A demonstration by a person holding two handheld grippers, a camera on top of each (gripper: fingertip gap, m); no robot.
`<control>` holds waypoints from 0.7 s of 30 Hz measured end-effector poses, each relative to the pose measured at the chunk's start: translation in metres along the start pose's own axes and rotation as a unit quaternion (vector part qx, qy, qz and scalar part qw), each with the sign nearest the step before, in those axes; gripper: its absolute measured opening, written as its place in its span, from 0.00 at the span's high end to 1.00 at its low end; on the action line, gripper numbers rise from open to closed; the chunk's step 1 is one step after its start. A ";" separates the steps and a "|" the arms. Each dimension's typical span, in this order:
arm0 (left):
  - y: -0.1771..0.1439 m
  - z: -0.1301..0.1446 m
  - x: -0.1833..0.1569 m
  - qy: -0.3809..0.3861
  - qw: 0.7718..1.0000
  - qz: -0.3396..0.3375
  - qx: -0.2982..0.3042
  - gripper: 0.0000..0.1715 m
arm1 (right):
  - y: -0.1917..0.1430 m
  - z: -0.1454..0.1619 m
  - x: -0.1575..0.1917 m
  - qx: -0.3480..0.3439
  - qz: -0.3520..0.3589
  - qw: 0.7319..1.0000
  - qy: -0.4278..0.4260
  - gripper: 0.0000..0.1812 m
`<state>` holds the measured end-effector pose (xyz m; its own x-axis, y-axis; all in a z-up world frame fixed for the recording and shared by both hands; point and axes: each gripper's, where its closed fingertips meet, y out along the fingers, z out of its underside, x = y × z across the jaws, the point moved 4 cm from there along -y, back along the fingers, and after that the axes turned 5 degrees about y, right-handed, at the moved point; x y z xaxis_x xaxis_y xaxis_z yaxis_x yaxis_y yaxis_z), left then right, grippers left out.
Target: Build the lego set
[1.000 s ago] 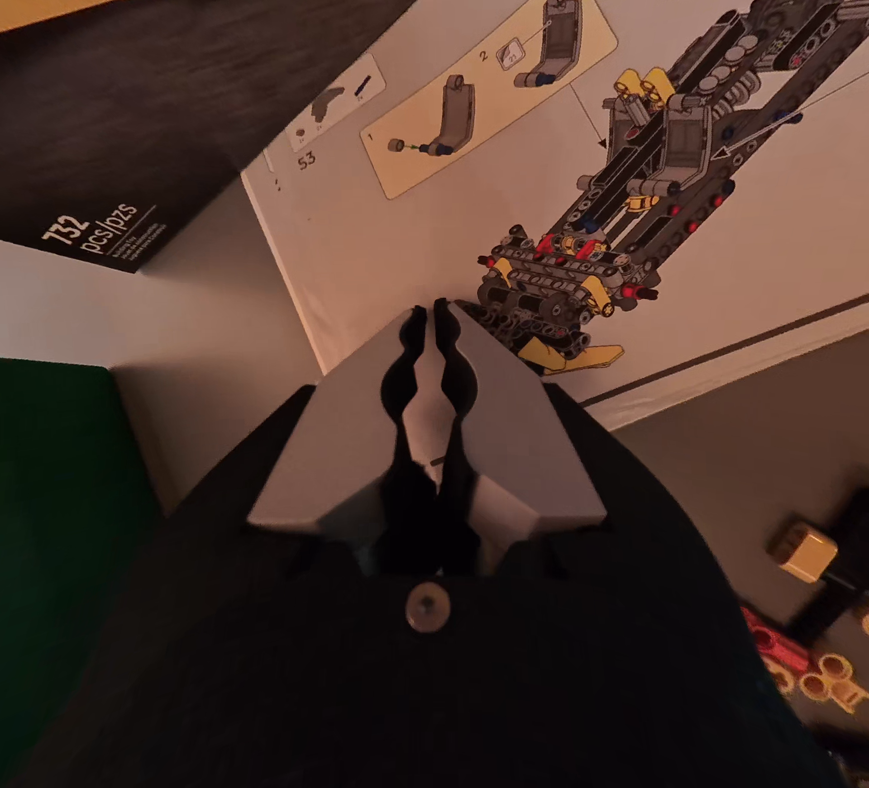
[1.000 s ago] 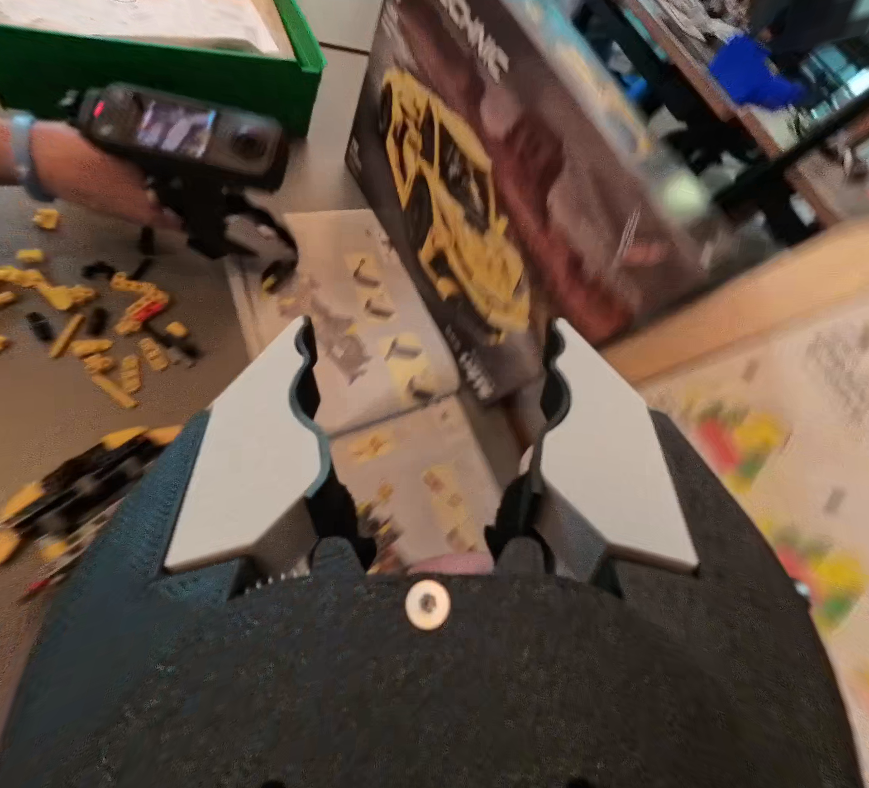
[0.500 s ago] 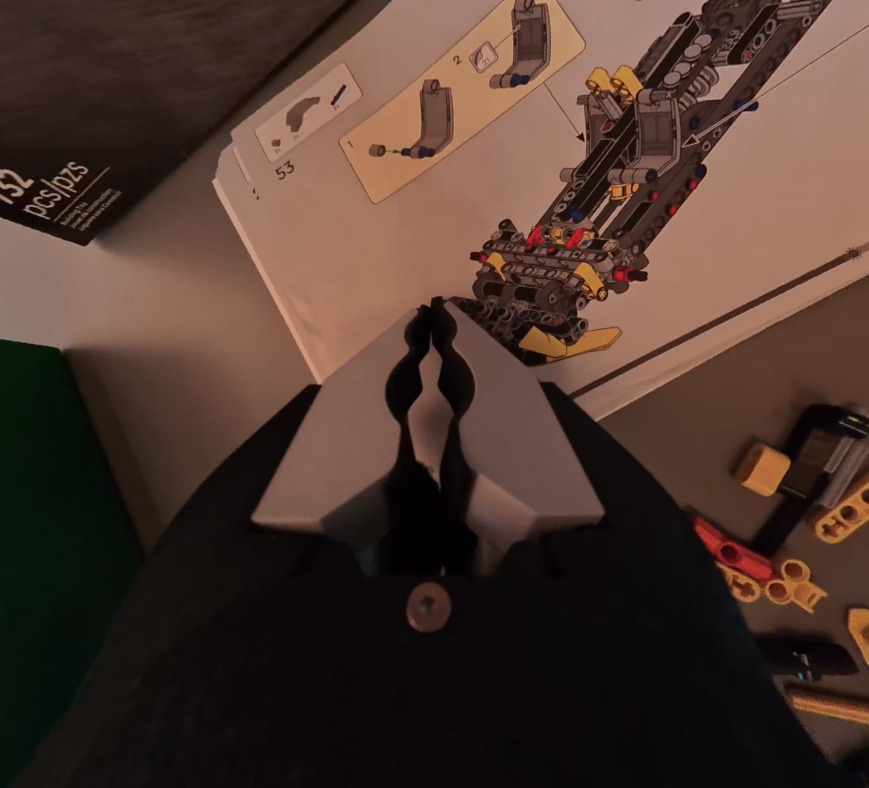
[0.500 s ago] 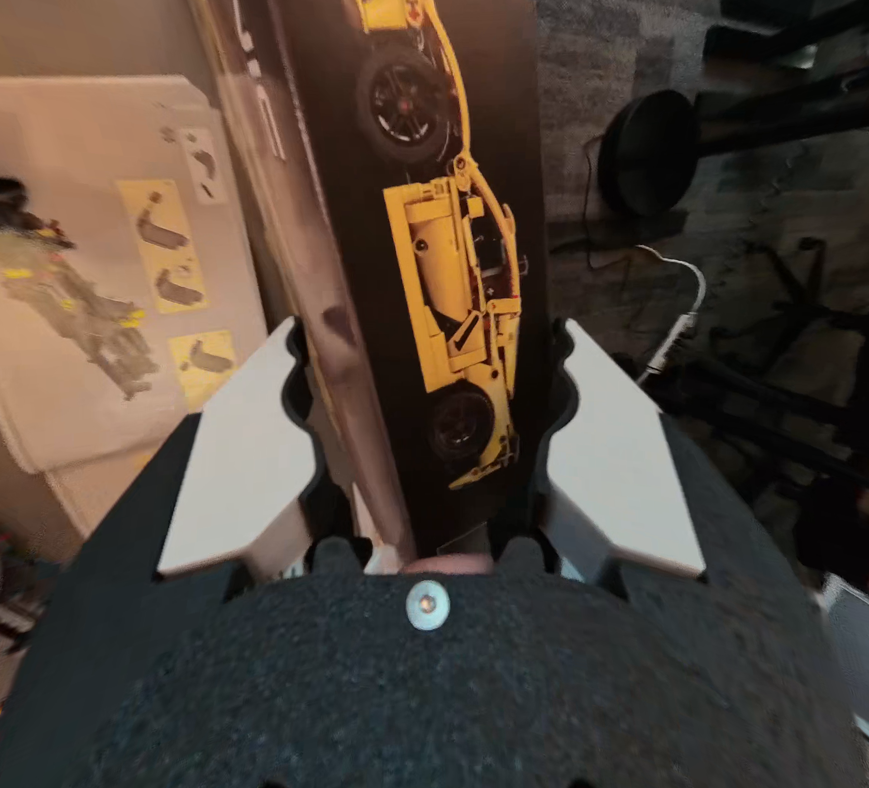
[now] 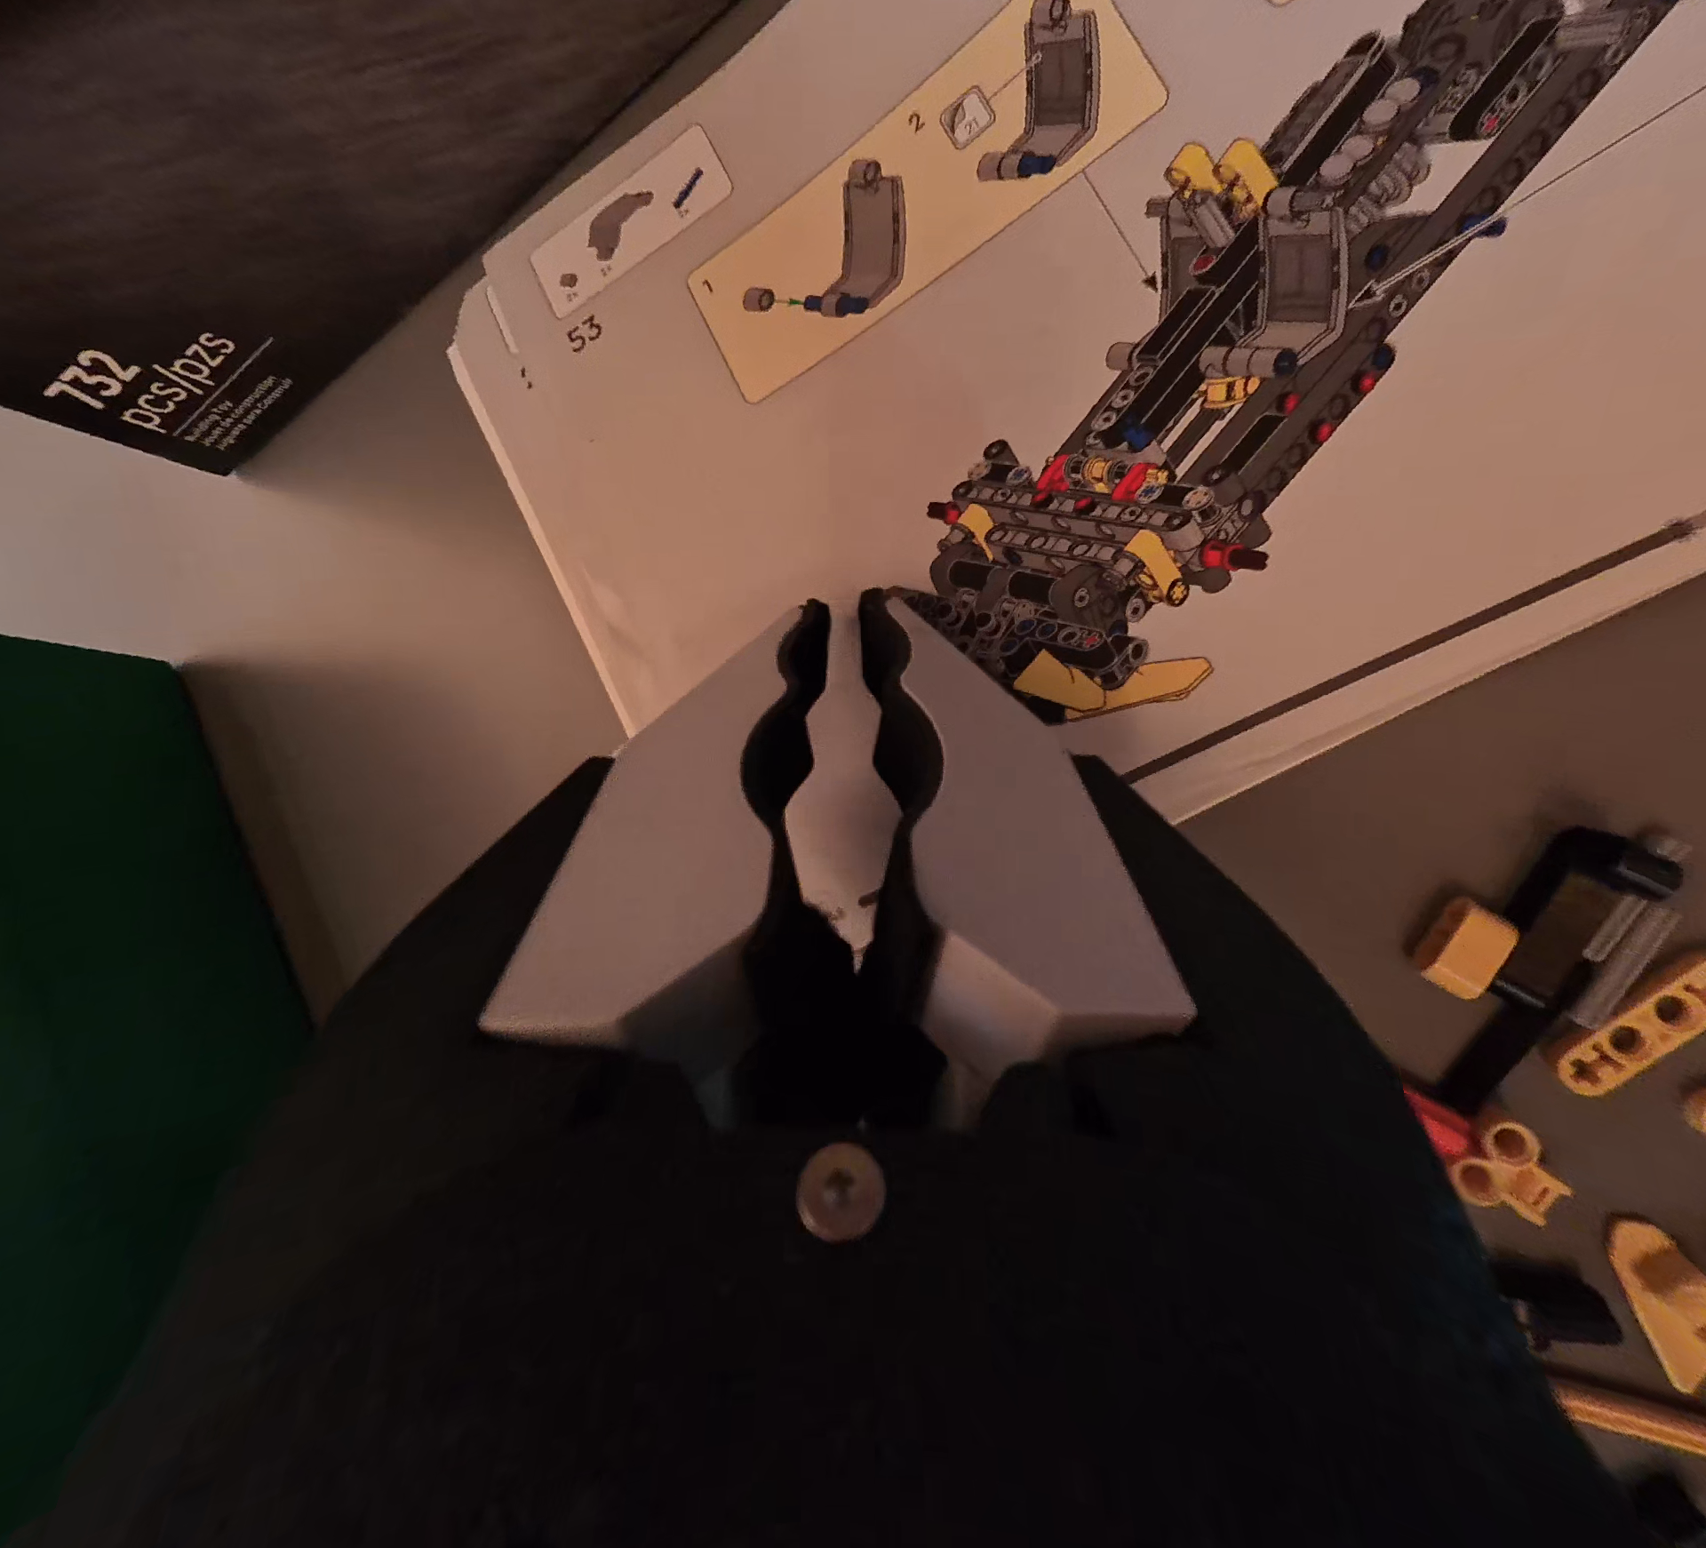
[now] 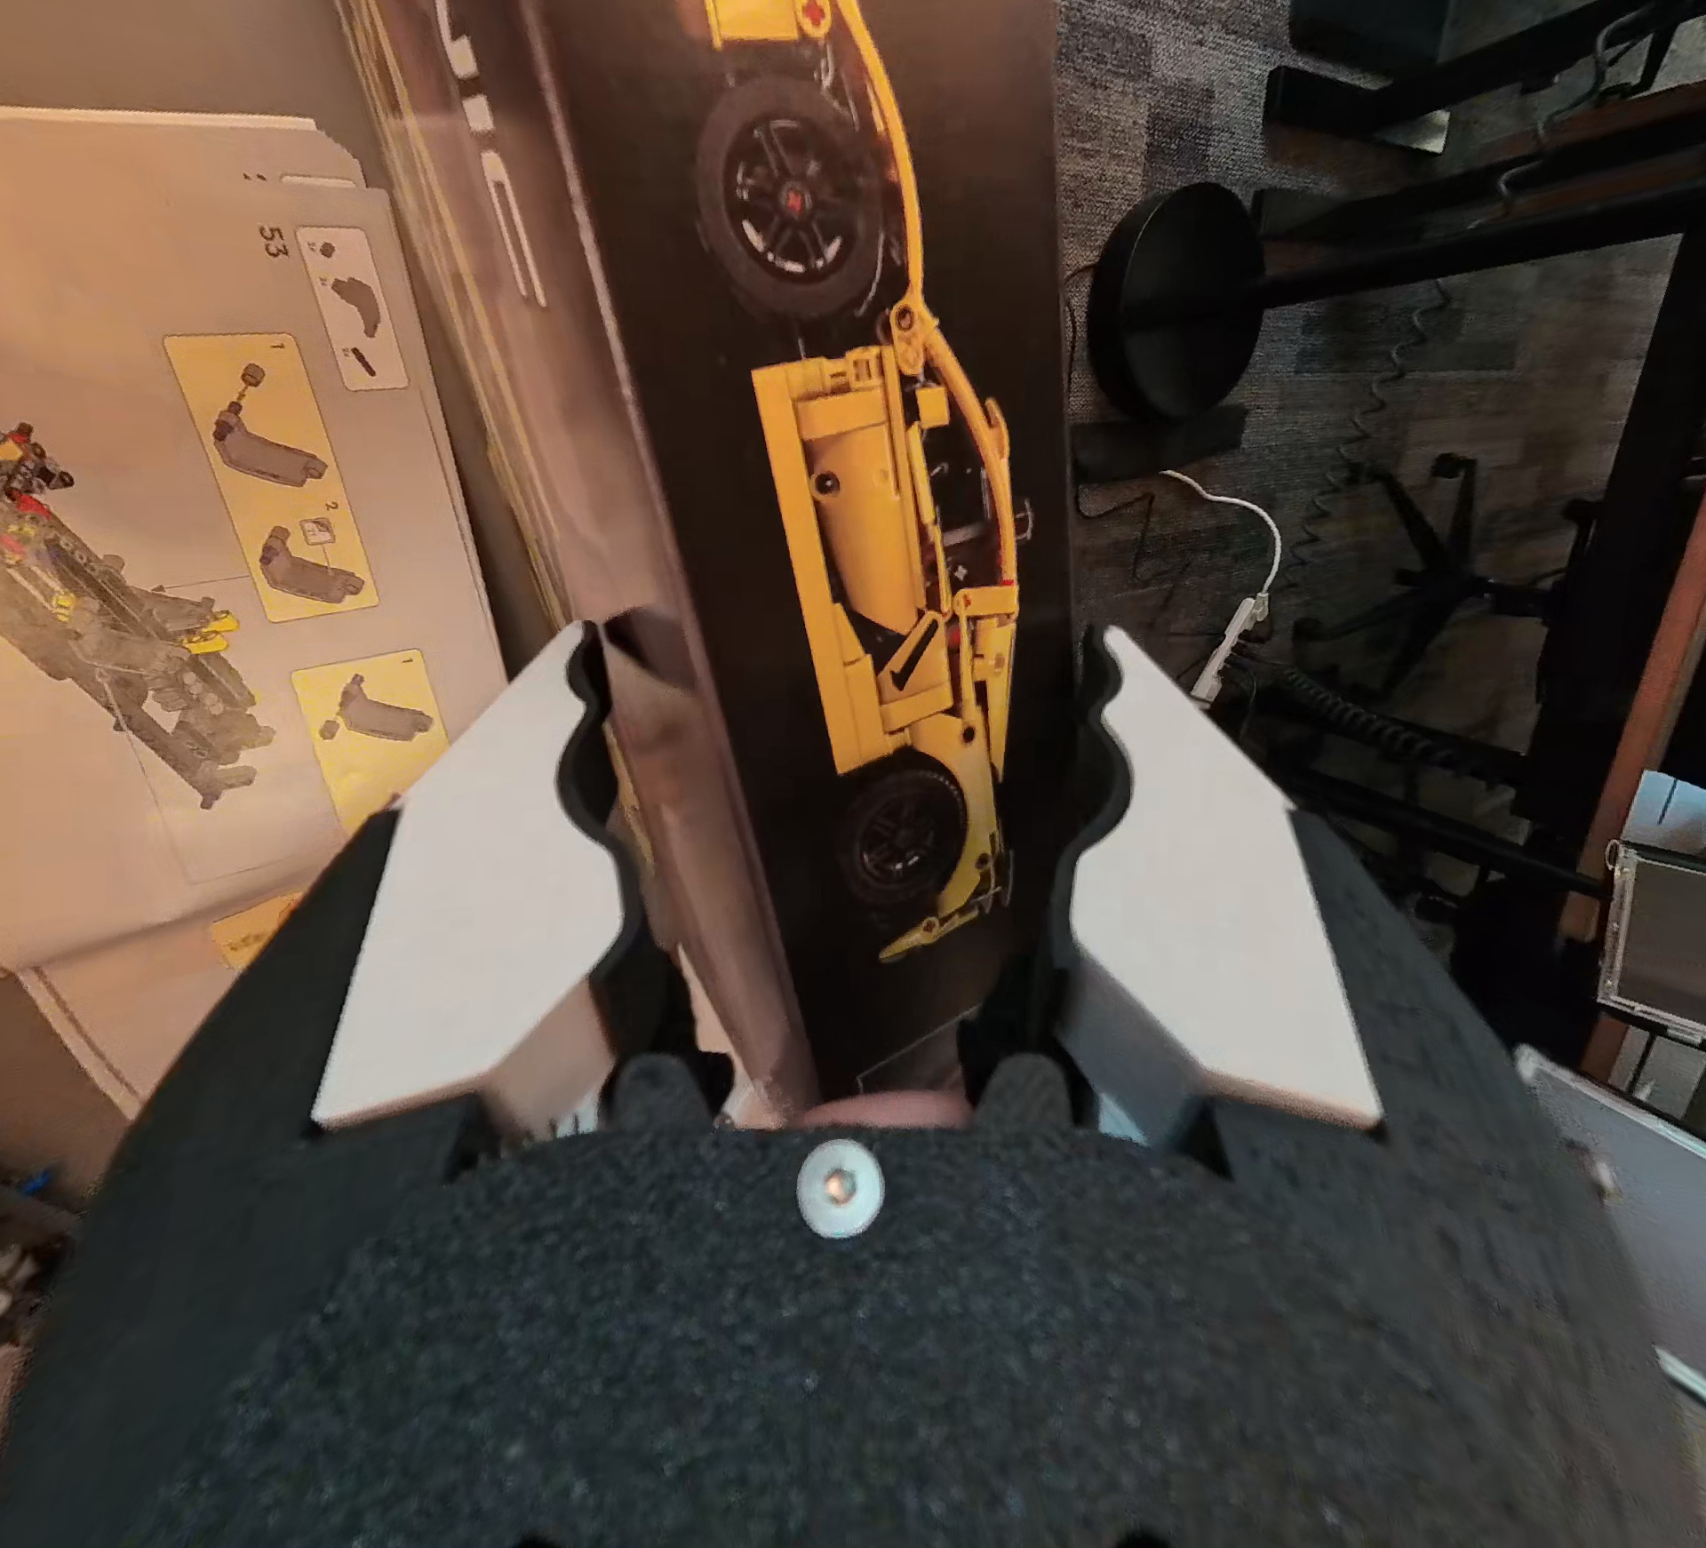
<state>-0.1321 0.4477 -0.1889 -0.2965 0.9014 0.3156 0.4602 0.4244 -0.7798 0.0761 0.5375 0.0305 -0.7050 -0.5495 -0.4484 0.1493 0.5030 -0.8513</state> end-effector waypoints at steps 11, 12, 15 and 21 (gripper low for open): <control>-0.071 -0.058 -0.048 -0.118 0.962 0.156 -0.192 0.84 | -0.169 0.113 0.136 -0.321 -0.001 0.907 0.272 0.54; -0.072 -0.057 -0.055 -0.112 0.960 0.170 -0.194 0.84 | -0.171 0.150 0.162 -0.337 0.000 0.886 0.319 0.56; -0.069 -0.056 -0.066 -0.113 0.955 0.197 -0.191 0.81 | -0.143 0.253 0.225 -0.348 0.064 0.833 0.425 0.60; -0.076 -0.062 -0.070 -0.126 0.945 0.207 -0.220 0.82 | -0.083 0.329 0.267 -0.328 0.094 0.803 0.489 0.66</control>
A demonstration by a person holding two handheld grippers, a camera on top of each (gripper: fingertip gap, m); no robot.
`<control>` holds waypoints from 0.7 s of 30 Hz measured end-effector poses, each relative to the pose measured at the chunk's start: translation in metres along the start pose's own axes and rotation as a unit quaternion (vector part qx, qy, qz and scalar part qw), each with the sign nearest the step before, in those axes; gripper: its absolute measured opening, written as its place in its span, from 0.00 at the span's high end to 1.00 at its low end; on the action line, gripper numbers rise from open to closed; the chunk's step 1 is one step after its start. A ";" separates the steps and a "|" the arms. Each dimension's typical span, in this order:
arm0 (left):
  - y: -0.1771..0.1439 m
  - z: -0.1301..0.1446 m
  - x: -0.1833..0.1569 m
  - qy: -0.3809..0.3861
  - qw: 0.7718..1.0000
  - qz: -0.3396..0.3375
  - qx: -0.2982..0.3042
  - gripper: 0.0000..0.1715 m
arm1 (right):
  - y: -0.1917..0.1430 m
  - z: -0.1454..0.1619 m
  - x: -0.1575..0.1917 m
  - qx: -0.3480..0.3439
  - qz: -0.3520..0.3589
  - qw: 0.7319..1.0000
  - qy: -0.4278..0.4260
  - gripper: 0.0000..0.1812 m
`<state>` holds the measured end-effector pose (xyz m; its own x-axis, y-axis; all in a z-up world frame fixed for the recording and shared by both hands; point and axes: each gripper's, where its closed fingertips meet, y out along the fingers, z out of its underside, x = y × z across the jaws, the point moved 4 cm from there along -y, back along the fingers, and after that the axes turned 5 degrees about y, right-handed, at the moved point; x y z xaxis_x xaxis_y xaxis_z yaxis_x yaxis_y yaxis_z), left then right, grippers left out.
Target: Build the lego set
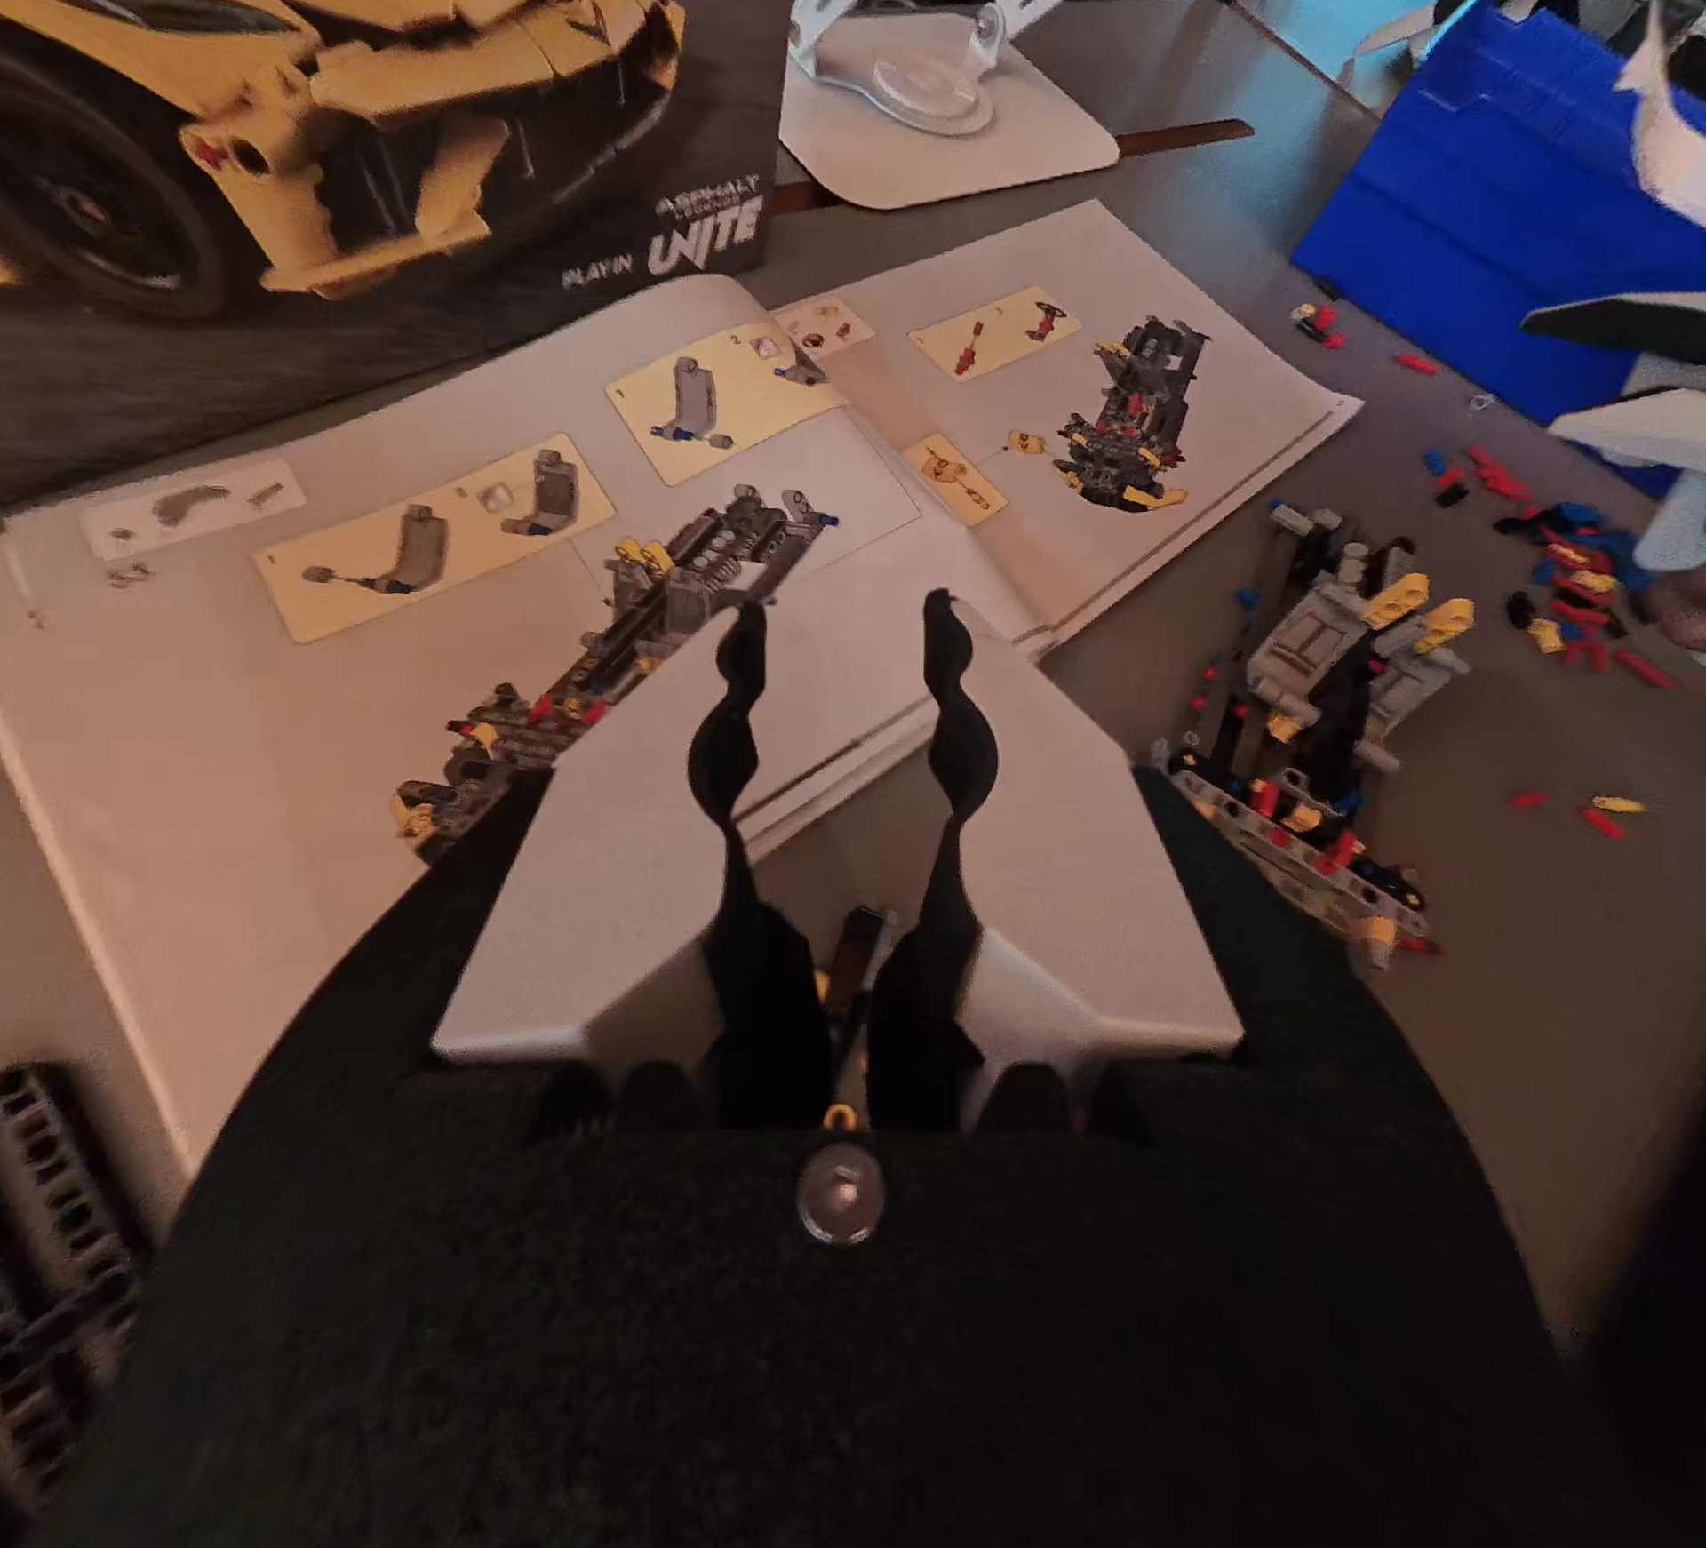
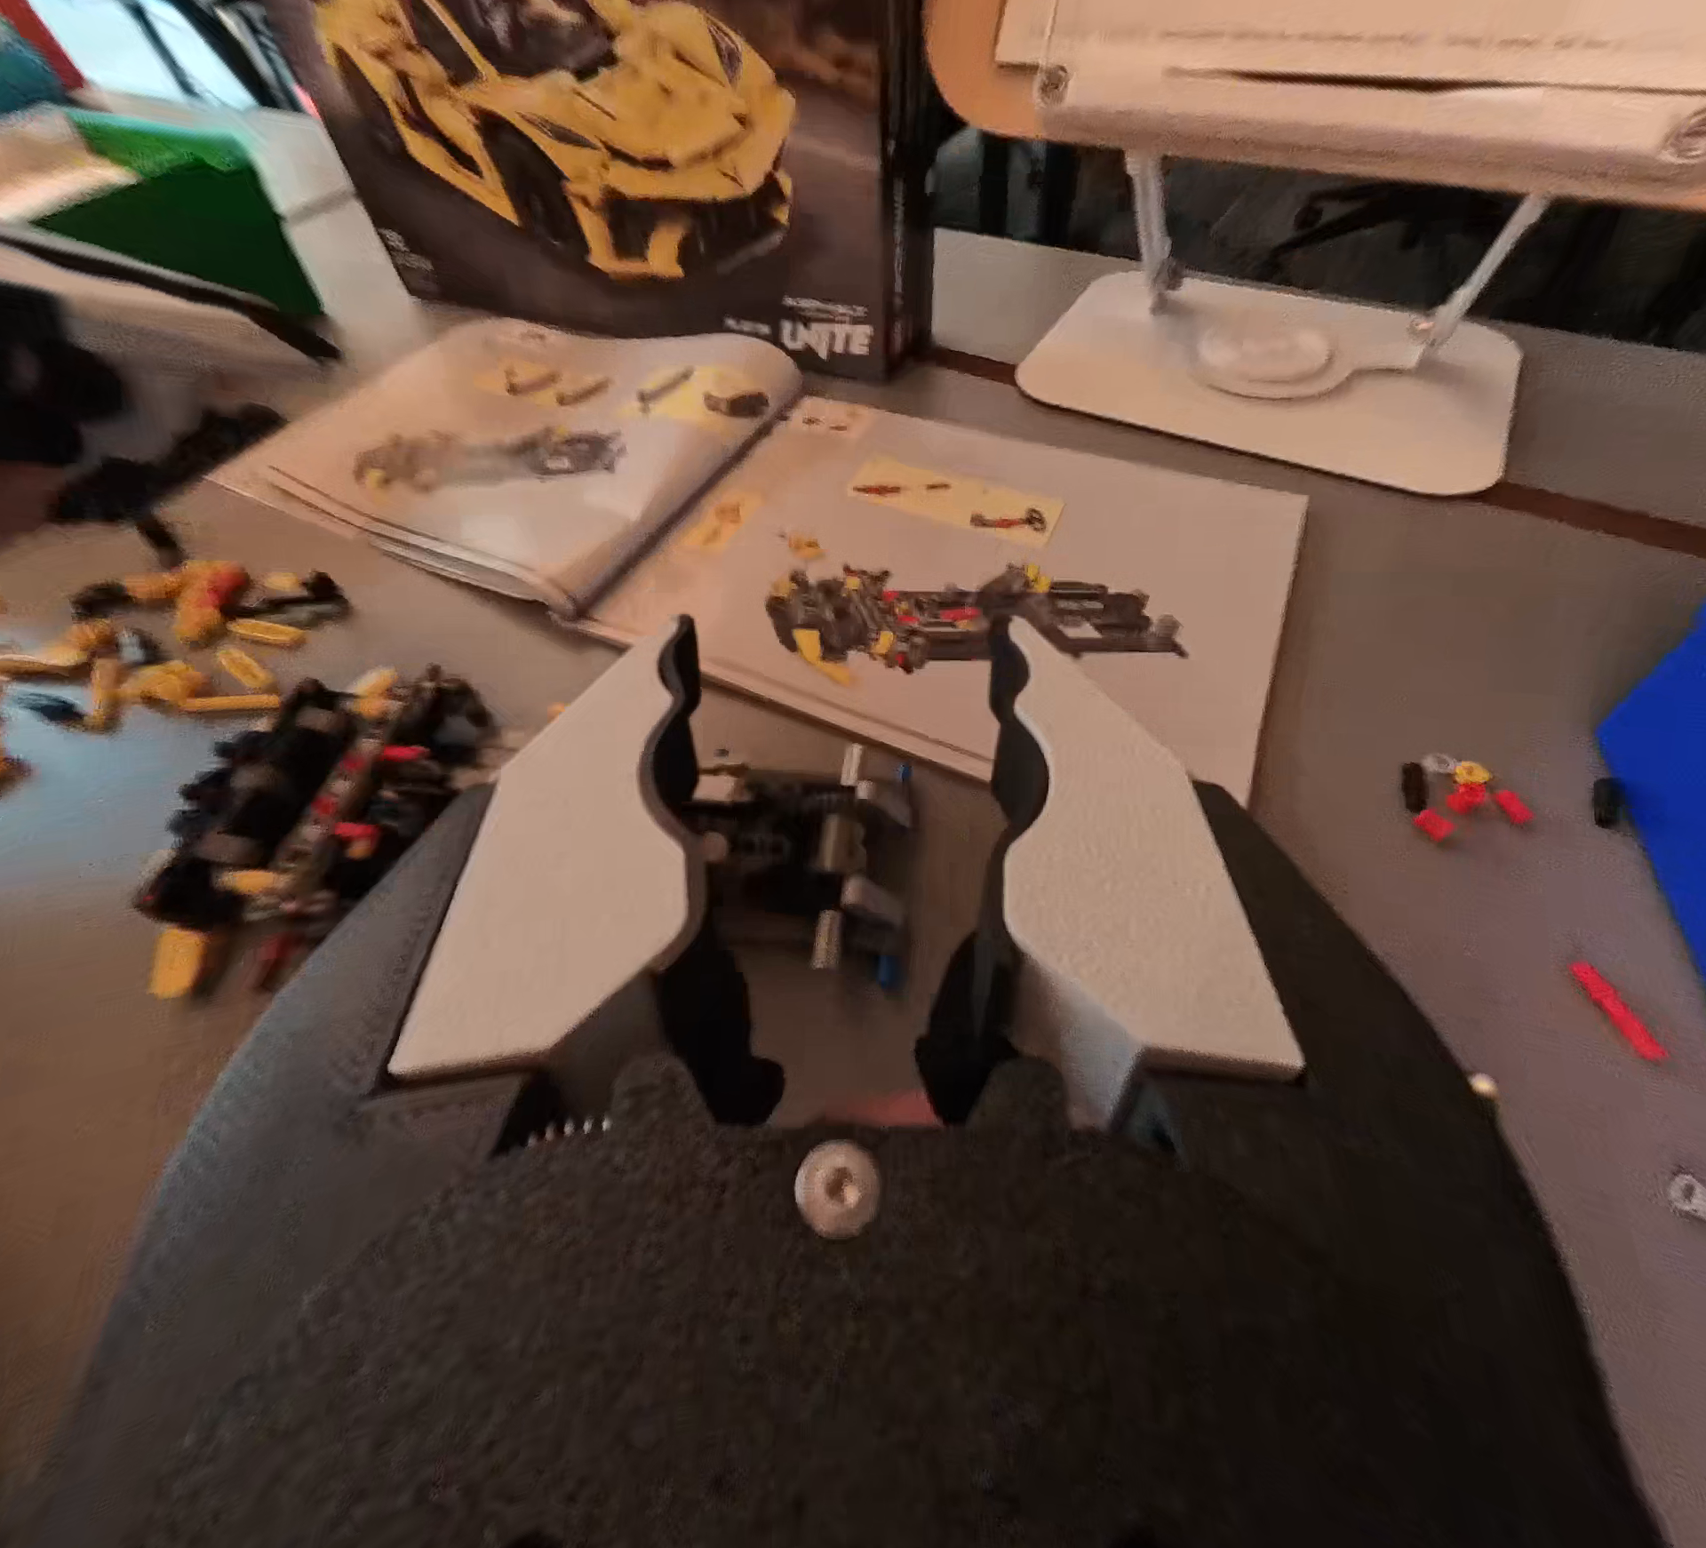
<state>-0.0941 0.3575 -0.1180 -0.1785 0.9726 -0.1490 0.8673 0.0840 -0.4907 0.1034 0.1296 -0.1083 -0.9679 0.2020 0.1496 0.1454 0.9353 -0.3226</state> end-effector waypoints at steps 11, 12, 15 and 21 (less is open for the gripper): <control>-0.013 0.007 0.028 0.069 0.998 0.002 0.002 0.83 | 0.000 0.019 0.003 -0.017 -0.003 1.000 0.018 0.71; -0.016 0.008 0.029 0.070 0.997 0.009 0.005 0.83 | 0.000 0.019 0.006 -0.017 -0.012 1.000 0.022 0.71; -0.037 0.011 0.031 0.051 0.999 0.004 0.011 0.78 | 0.000 0.020 0.010 -0.017 -0.026 0.999 0.023 0.71; -0.072 0.066 0.032 0.024 0.994 -0.005 0.108 0.74 | 0.005 0.026 0.017 -0.001 -0.050 0.998 0.032 0.71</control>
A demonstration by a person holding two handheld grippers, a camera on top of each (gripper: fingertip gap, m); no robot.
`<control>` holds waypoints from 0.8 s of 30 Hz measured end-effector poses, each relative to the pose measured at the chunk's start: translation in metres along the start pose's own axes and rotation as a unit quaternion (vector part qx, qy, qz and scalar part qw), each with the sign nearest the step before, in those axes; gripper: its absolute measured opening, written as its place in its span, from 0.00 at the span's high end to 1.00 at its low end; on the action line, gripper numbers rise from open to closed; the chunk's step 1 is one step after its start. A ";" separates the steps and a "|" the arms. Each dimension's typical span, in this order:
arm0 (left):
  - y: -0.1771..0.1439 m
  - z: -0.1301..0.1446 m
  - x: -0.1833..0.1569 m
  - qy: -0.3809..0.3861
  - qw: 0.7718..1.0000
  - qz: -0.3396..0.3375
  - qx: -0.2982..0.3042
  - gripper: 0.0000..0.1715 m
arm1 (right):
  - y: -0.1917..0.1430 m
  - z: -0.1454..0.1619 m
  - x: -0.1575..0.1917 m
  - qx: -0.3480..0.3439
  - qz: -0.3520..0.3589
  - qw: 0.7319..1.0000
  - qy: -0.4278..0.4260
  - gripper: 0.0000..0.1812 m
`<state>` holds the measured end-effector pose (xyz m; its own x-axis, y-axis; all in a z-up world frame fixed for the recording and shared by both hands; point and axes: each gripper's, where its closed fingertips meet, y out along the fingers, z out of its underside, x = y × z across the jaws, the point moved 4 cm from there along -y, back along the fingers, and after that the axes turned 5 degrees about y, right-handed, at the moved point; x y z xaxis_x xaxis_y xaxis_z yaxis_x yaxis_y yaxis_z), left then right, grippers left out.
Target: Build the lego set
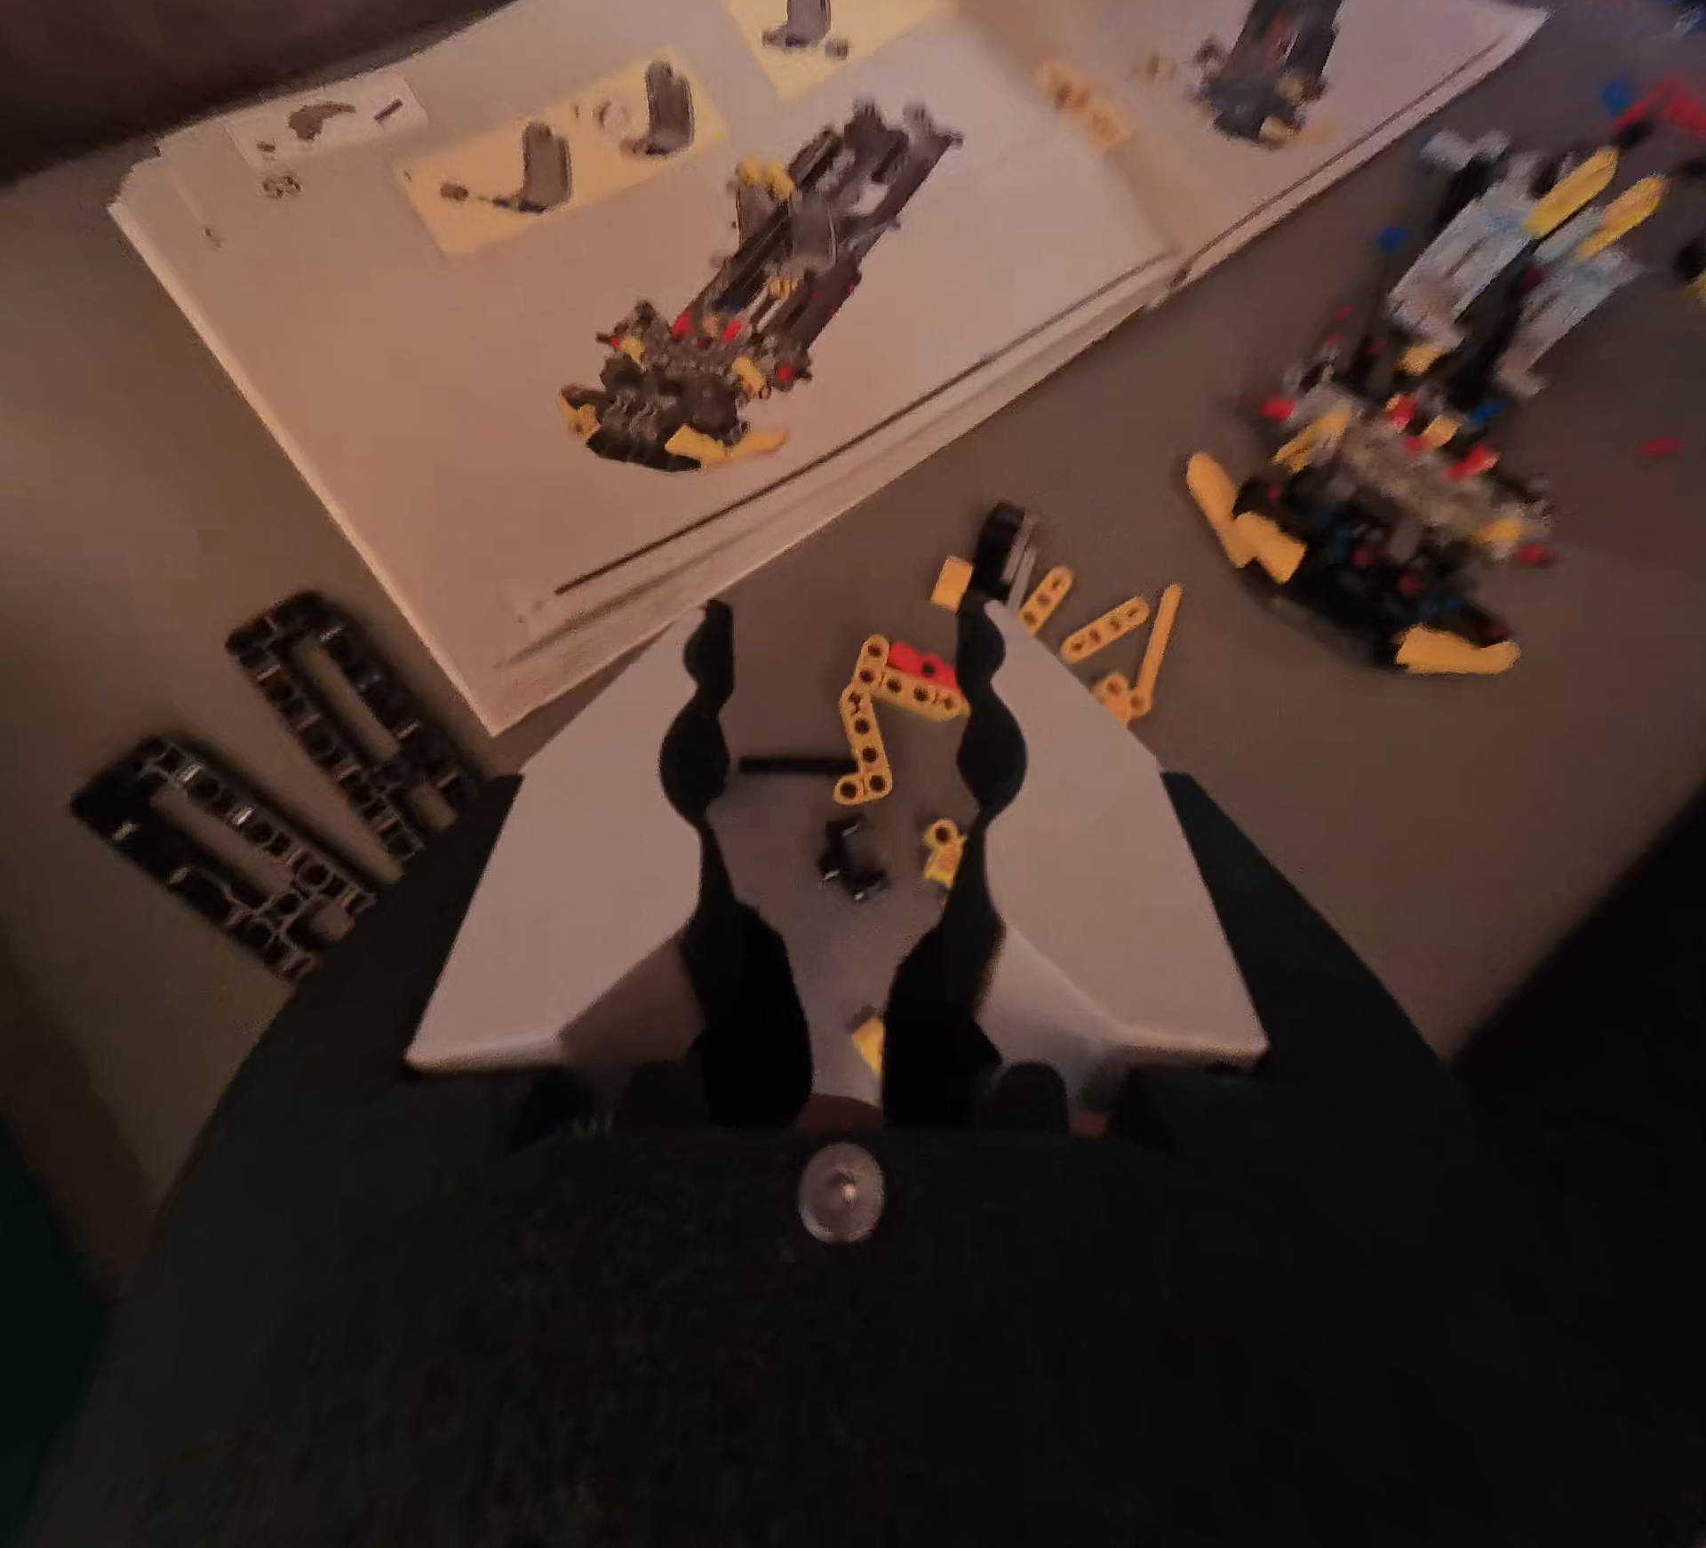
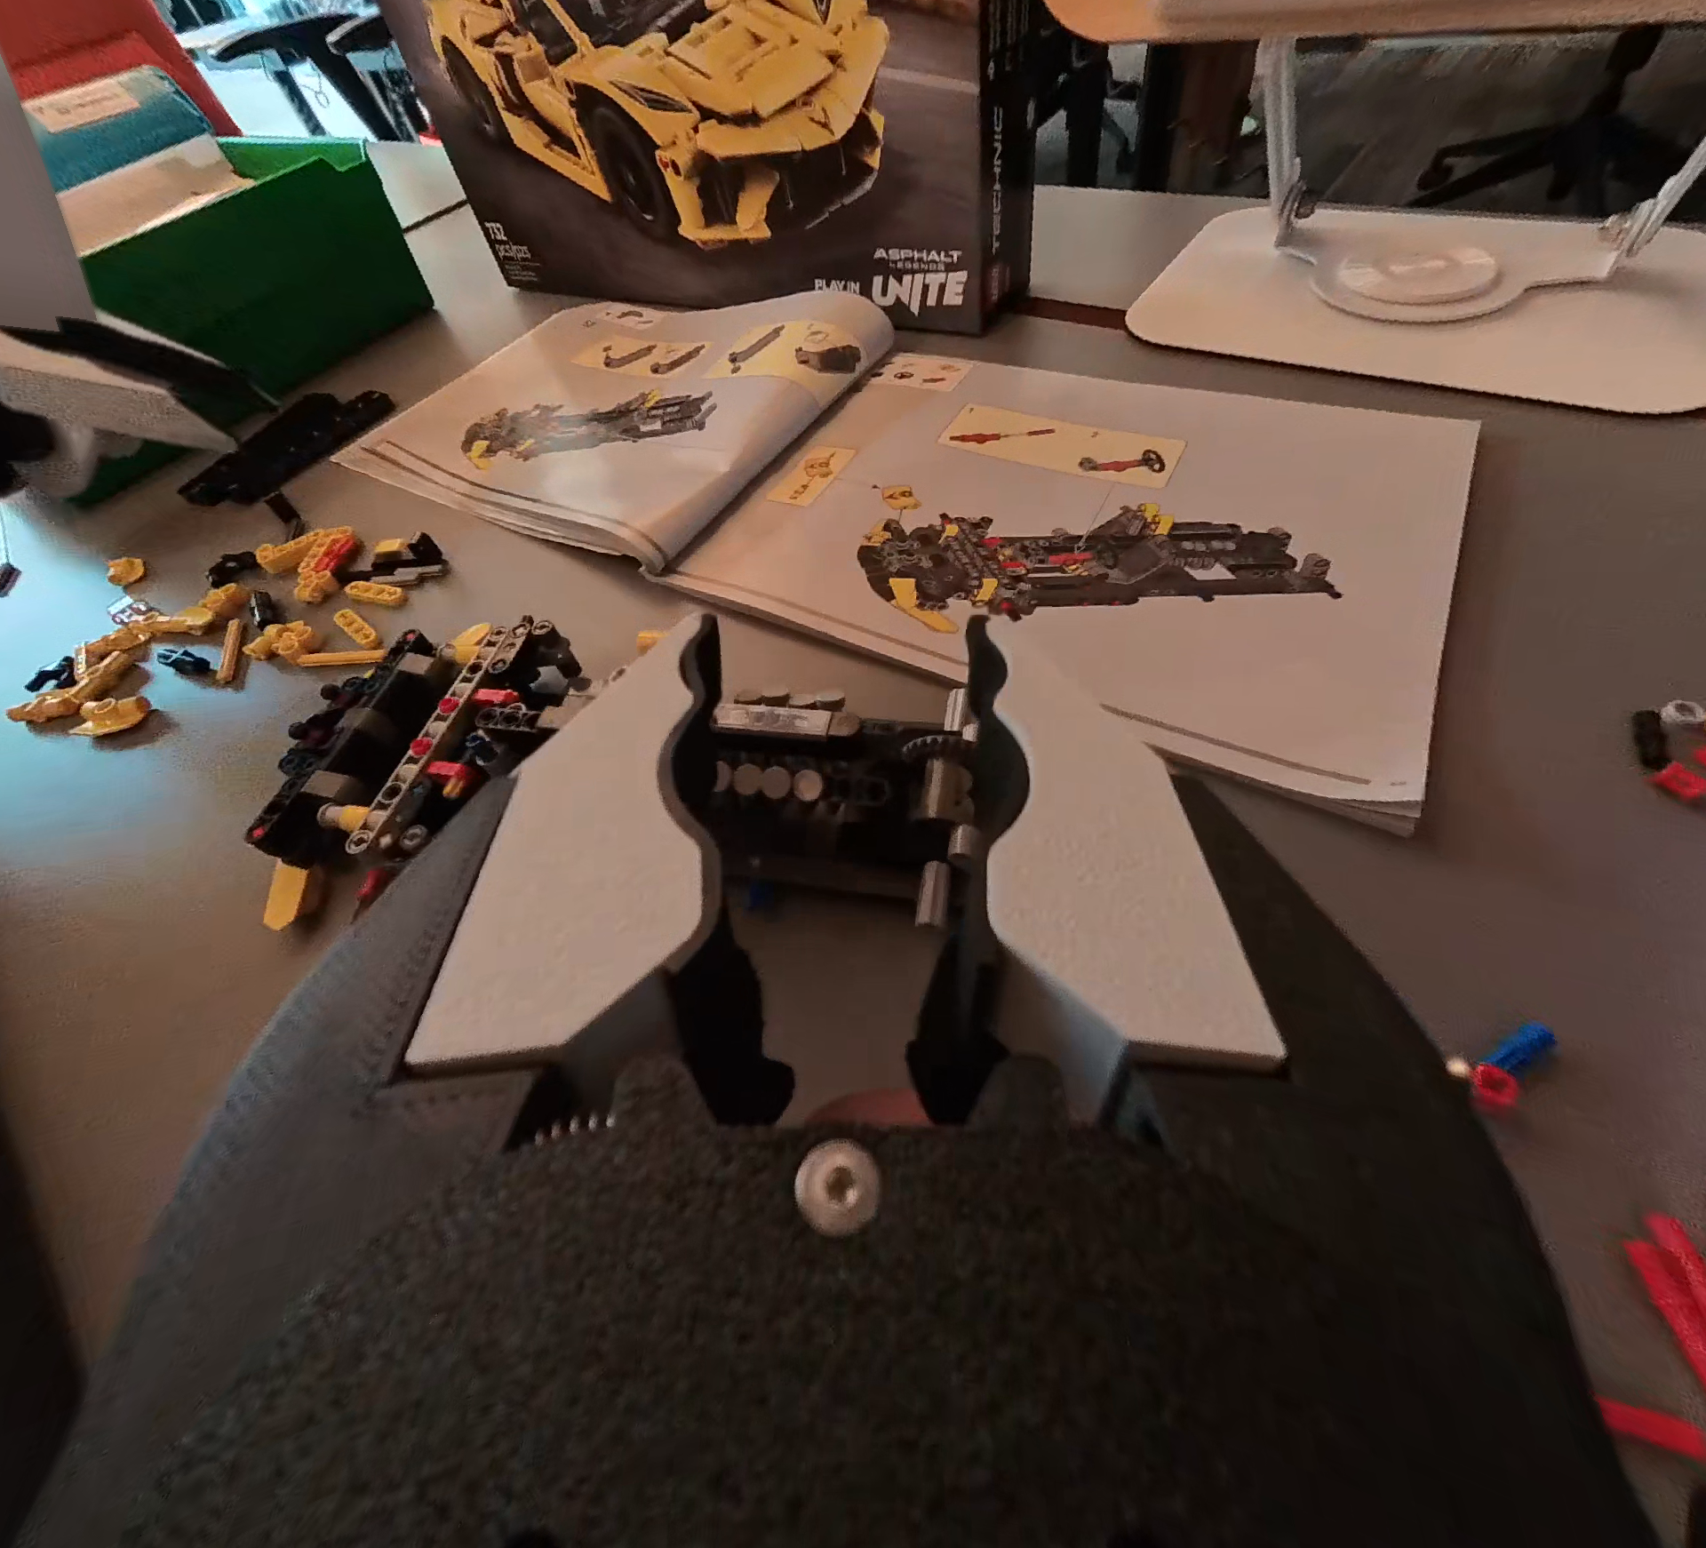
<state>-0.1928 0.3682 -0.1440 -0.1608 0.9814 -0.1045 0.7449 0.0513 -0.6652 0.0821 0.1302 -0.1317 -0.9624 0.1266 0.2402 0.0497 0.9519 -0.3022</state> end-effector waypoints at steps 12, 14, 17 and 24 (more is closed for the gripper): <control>0.033 0.019 -0.022 0.348 0.920 0.049 0.176 0.85 | -0.008 -0.009 0.001 -0.017 -0.006 1.000 0.001 0.72; 0.034 0.019 -0.023 0.352 0.913 0.083 0.187 0.85 | -0.008 -0.008 0.001 -0.014 -0.010 1.000 0.005 0.73; 0.038 0.017 -0.025 0.346 0.910 0.121 0.195 0.86 | -0.007 -0.007 0.000 -0.010 -0.013 1.000 0.013 0.73; 0.038 0.022 -0.027 0.341 0.902 0.143 0.221 0.86 | -0.005 -0.003 -0.003 0.001 -0.024 0.999 0.034 0.73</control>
